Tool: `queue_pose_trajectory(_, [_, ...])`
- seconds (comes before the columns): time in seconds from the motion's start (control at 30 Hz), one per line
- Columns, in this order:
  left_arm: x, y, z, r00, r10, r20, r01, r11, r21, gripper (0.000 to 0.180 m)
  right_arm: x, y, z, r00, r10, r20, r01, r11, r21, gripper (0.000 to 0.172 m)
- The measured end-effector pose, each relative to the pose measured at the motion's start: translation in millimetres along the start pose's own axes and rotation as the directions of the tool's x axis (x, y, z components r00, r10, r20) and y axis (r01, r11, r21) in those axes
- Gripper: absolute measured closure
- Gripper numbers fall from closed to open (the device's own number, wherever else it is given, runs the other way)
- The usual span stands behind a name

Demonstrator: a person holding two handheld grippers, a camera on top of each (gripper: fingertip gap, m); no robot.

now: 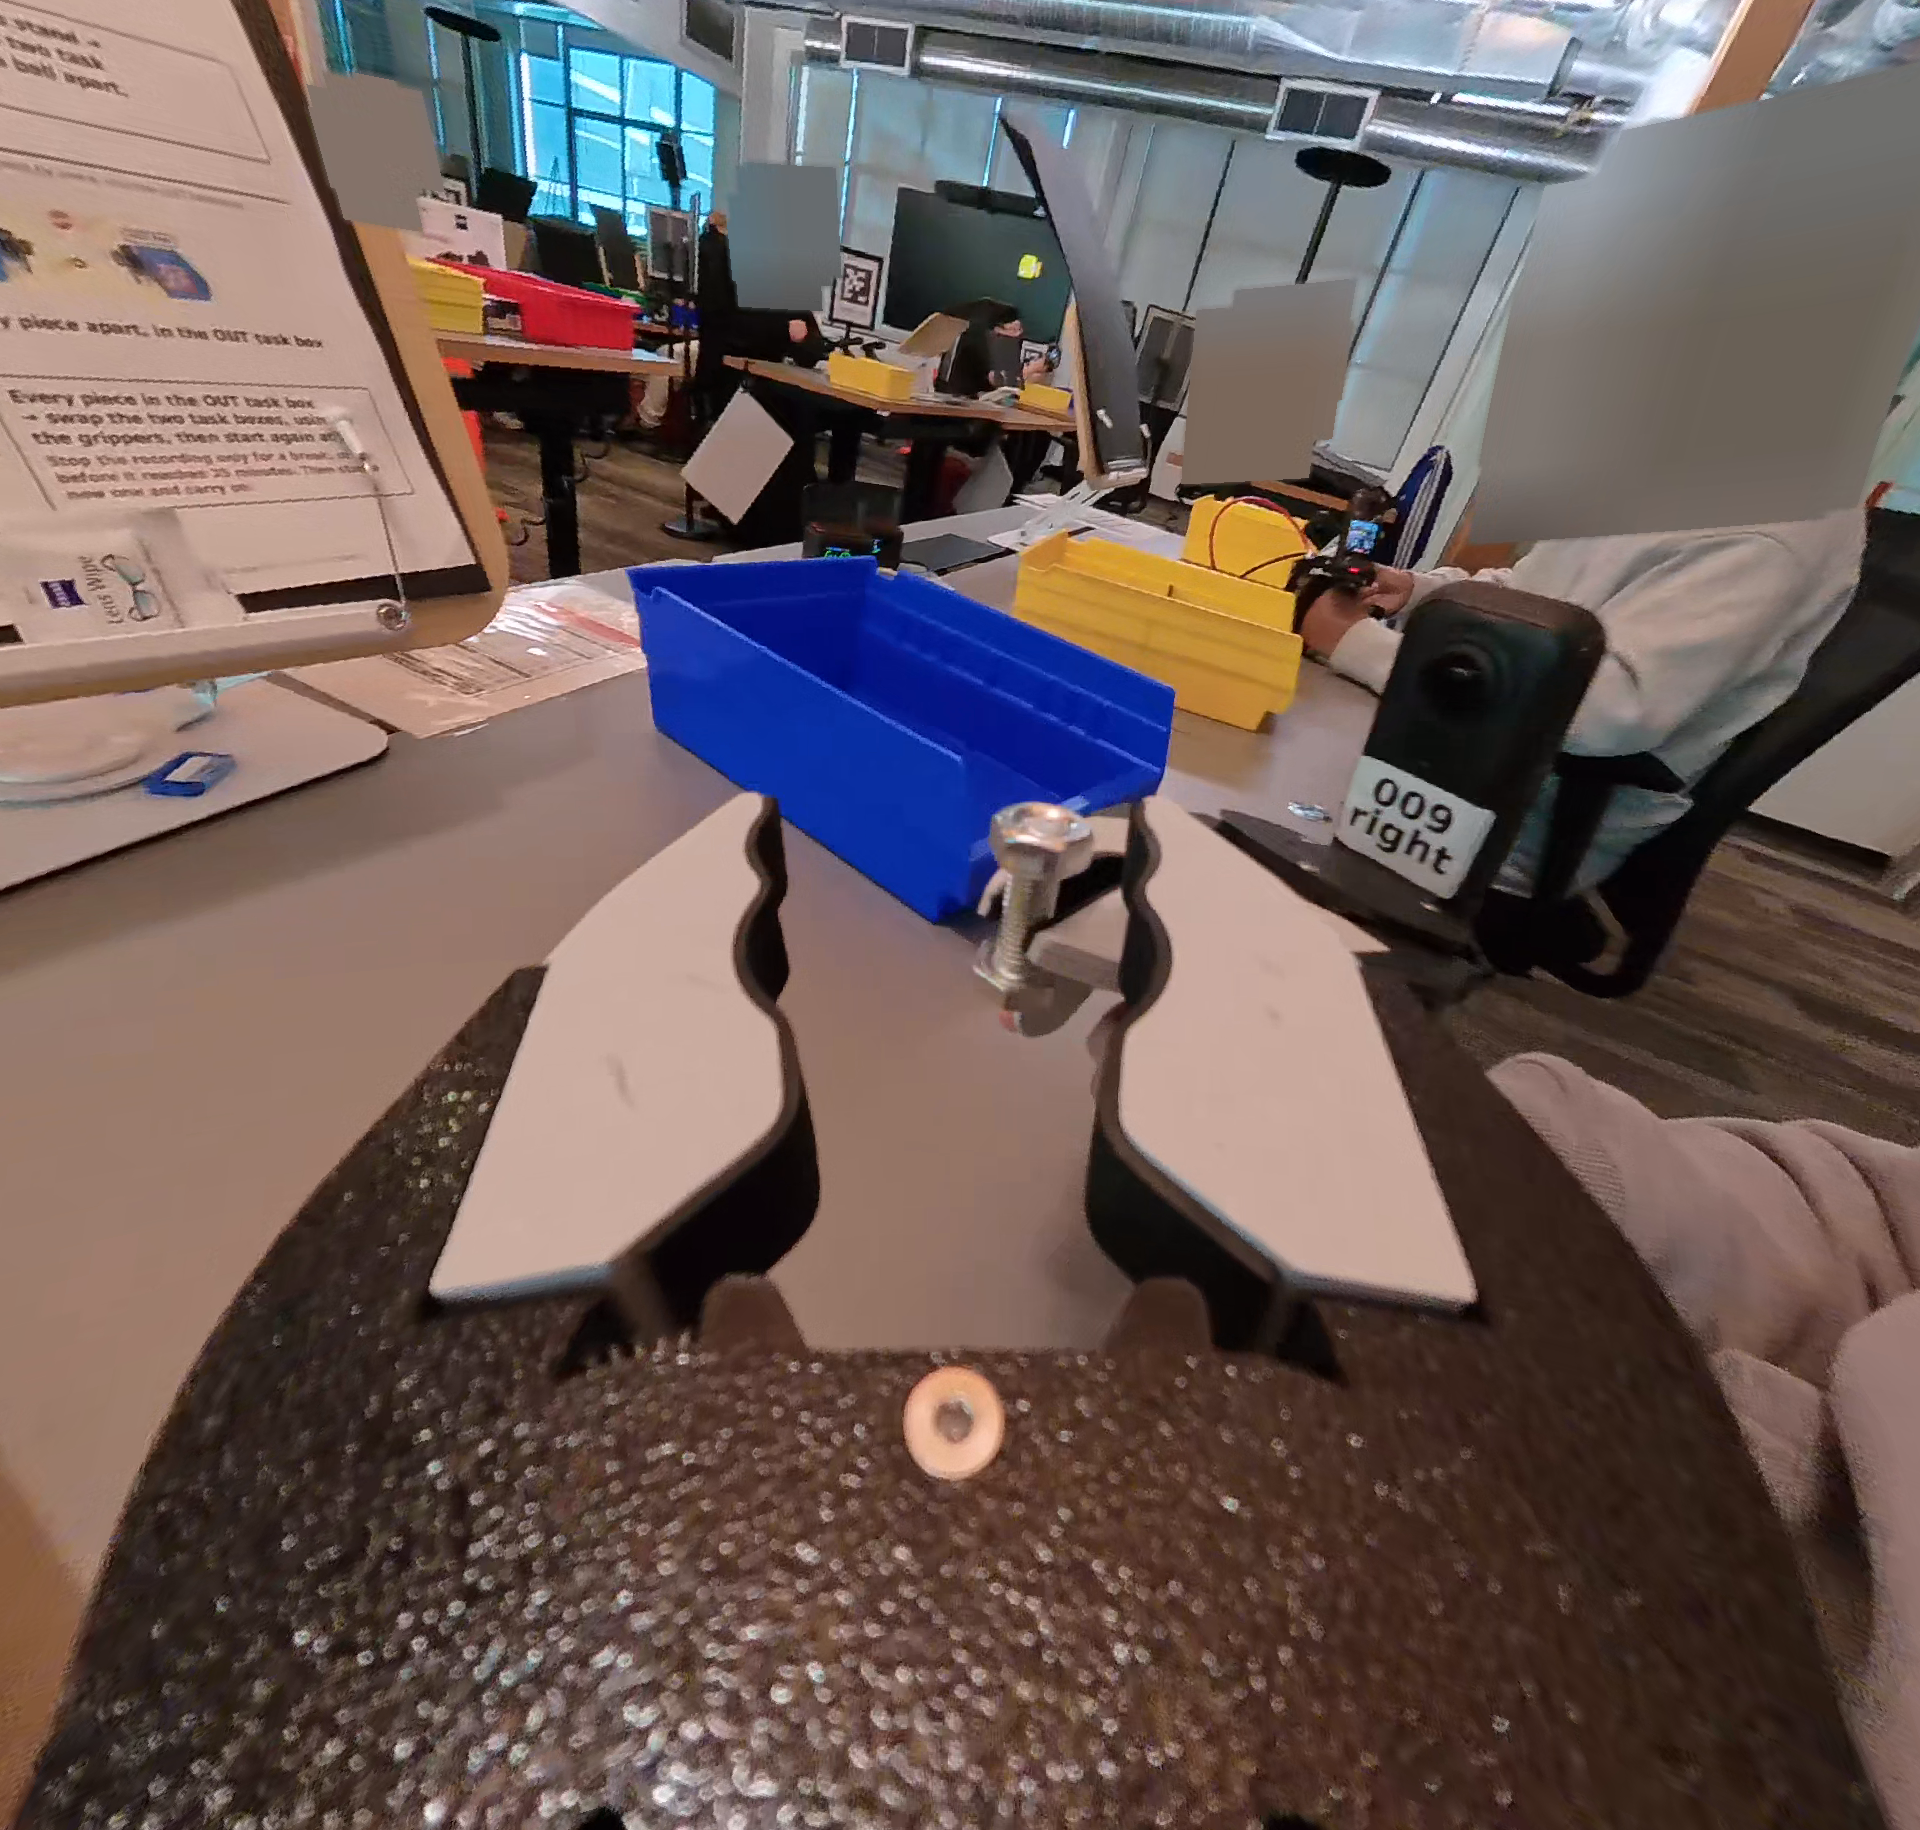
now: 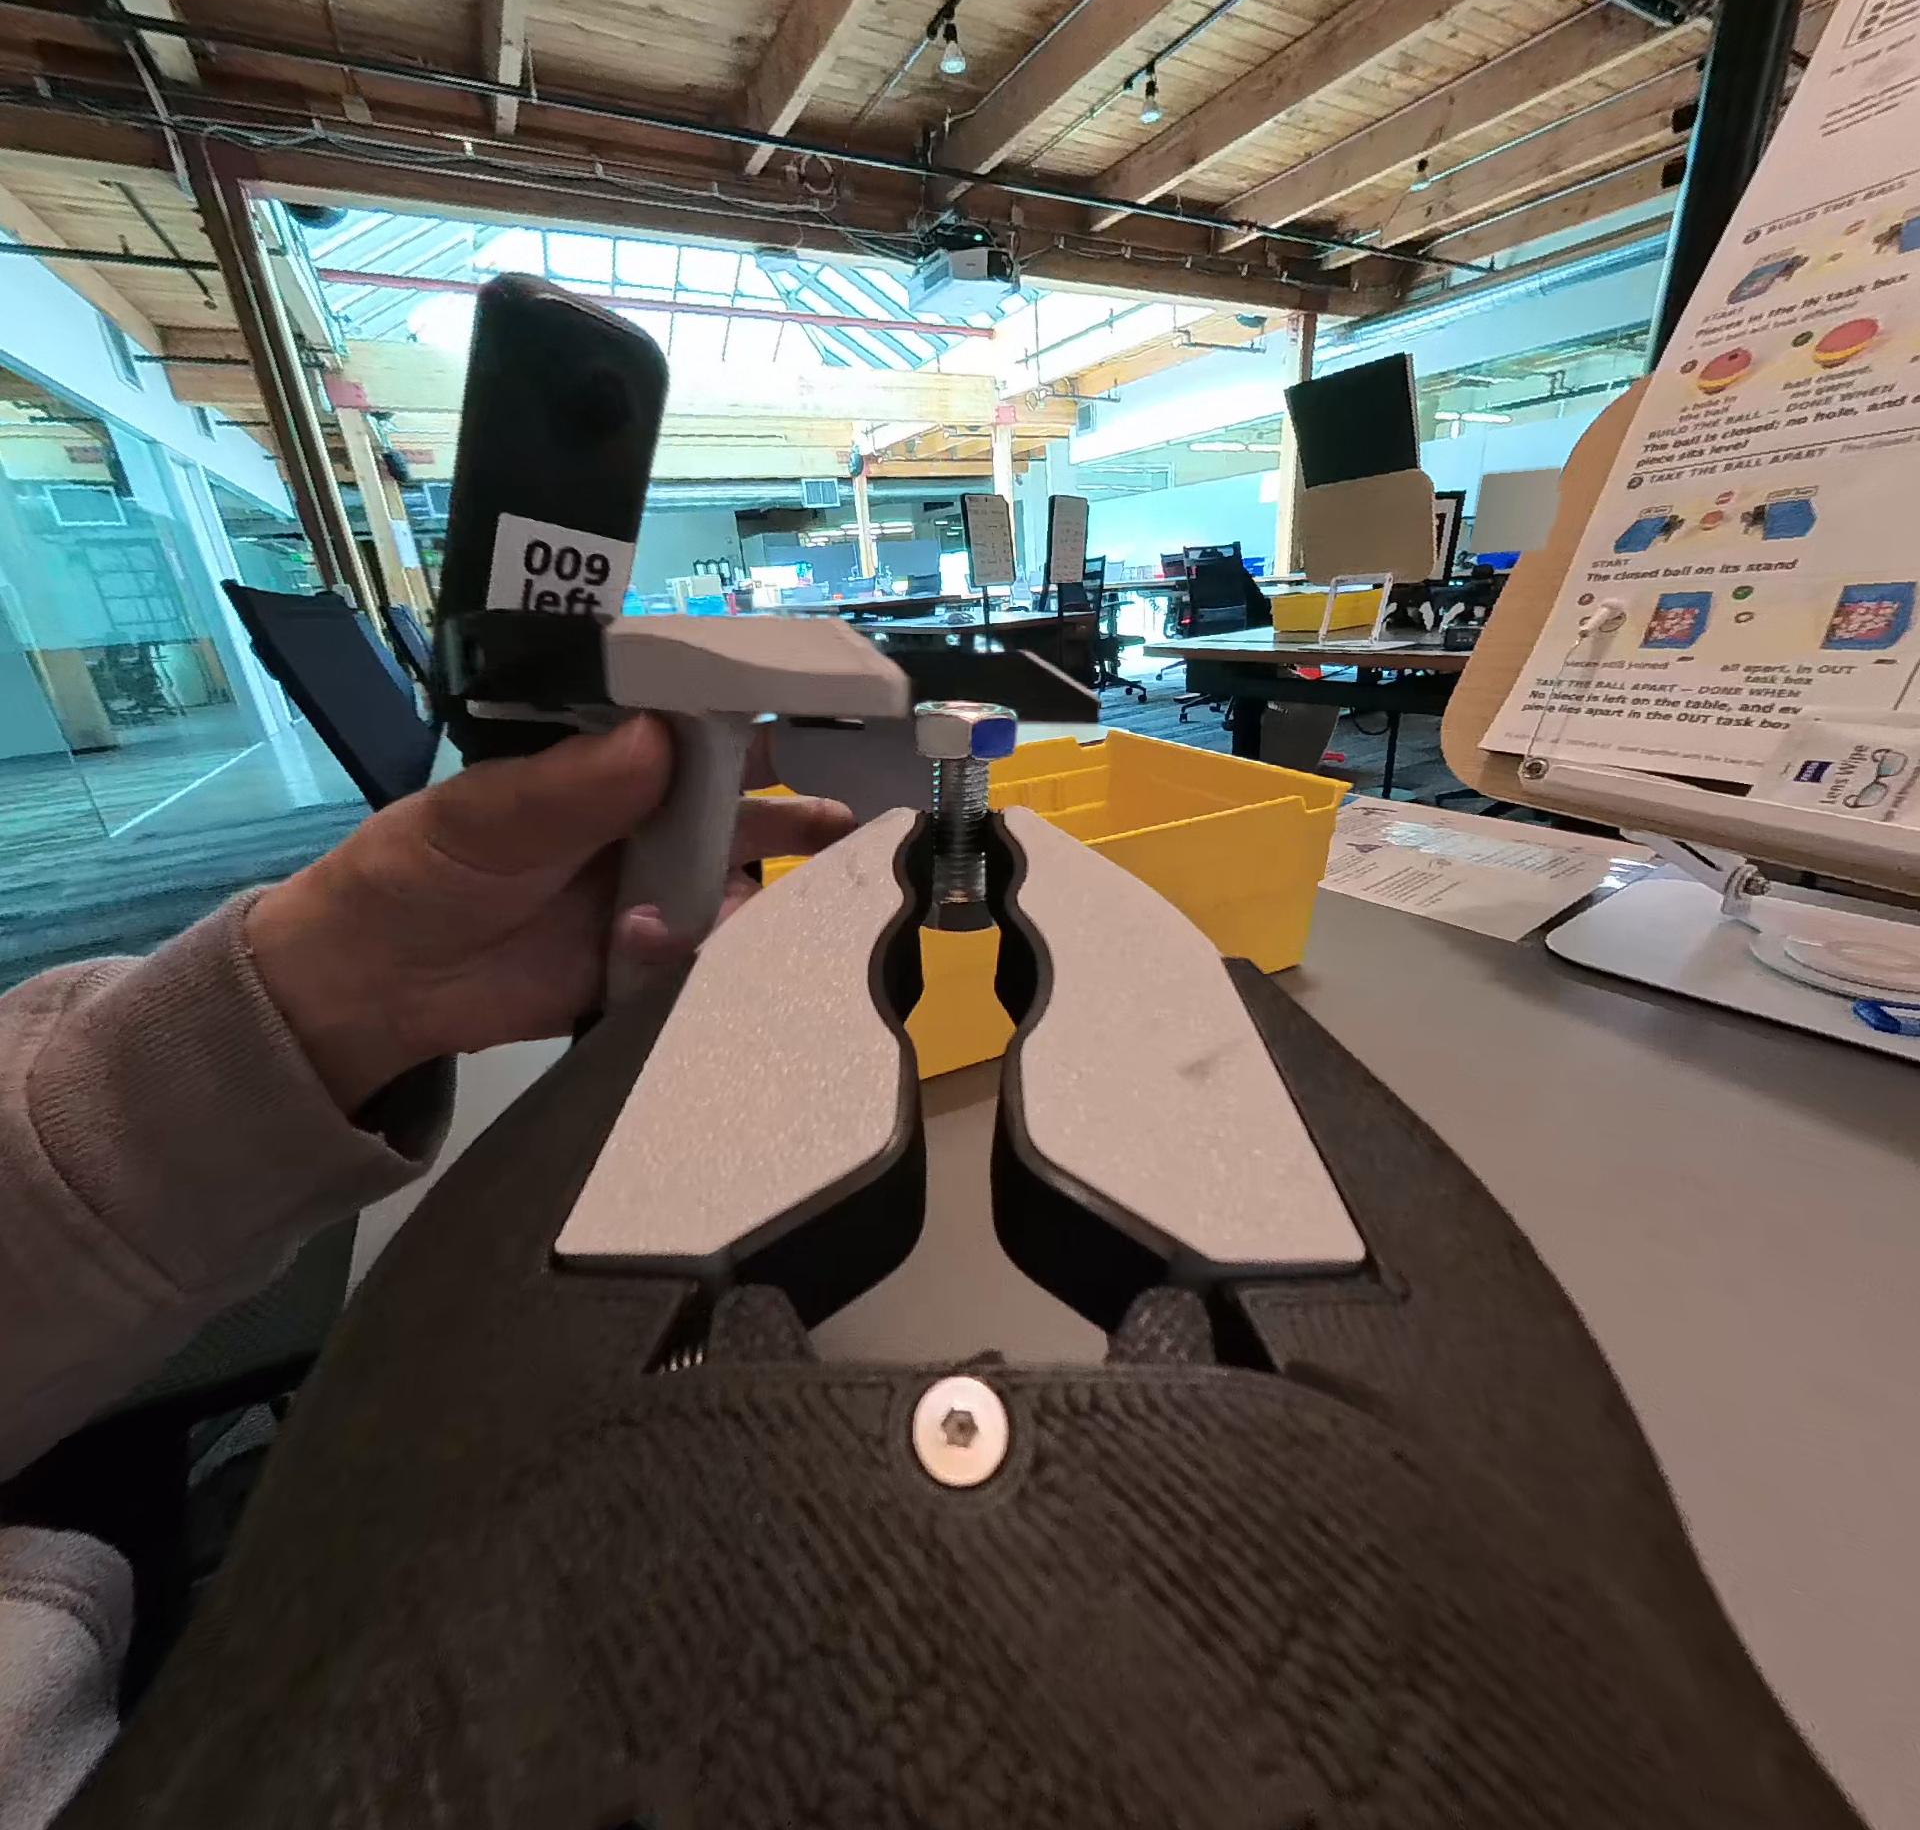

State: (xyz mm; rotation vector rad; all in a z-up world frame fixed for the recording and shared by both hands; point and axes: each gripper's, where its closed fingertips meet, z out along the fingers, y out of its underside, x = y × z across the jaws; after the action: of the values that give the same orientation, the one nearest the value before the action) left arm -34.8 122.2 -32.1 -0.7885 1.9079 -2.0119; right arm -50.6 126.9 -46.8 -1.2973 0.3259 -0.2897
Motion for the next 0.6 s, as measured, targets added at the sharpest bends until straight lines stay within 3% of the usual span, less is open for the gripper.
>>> queue_pose_trajectory(0.13, [-13.7,3.0,-4.7,0.998,-0.043,0.049,0.043,0.999,0.013,0.118,4.9,-1.0,-2.1,1.0,0.007,-0.022,-0.008,1.0,-0.005,0.163])
queue_pose_trajectory(0.2, [-36.6,12.7,-13.7,0.983,-0.015,0.181,0.023,0.999,-0.042,0.138,7.1,-3.3,-3.7,0.999,0.028,-0.018,-0.028,0.999,0.018,0.163])
queue_pose_trajectory(0.23, [-45.3,15.7,-17.8,0.972,0.009,0.234,0.006,0.998,-0.063,0.132,7.2,-3.9,-3.7,0.999,0.04,-0.013,-0.04,0.999,0.021,0.163])
queue_pose_trajectory(0.27, [-45.5,15.0,-19.3,0.972,0.012,0.235,0.002,0.998,-0.06,0.125,7.3,-3.6,-3.4,0.999,0.038,-0.014,-0.037,0.999,0.017,0.163])
queue_pose_trajectory(0.43, [-10.0,-1.7,-7.6,0.999,-0.02,0.045,0.018,0.999,0.036,0.122,5.0,0.2,-1.1,1.0,0.028,-0.012,-0.028,1.0,0.004,0.163])
queue_pose_trajectory(0.6, [-7.6,4.1,1.0,0.999,-0.015,0.041,0.015,1.0,0.015,0.12,3.6,-1.5,-1.5,1.0,0.03,-0.007,-0.03,1.0,0.001,0.163])
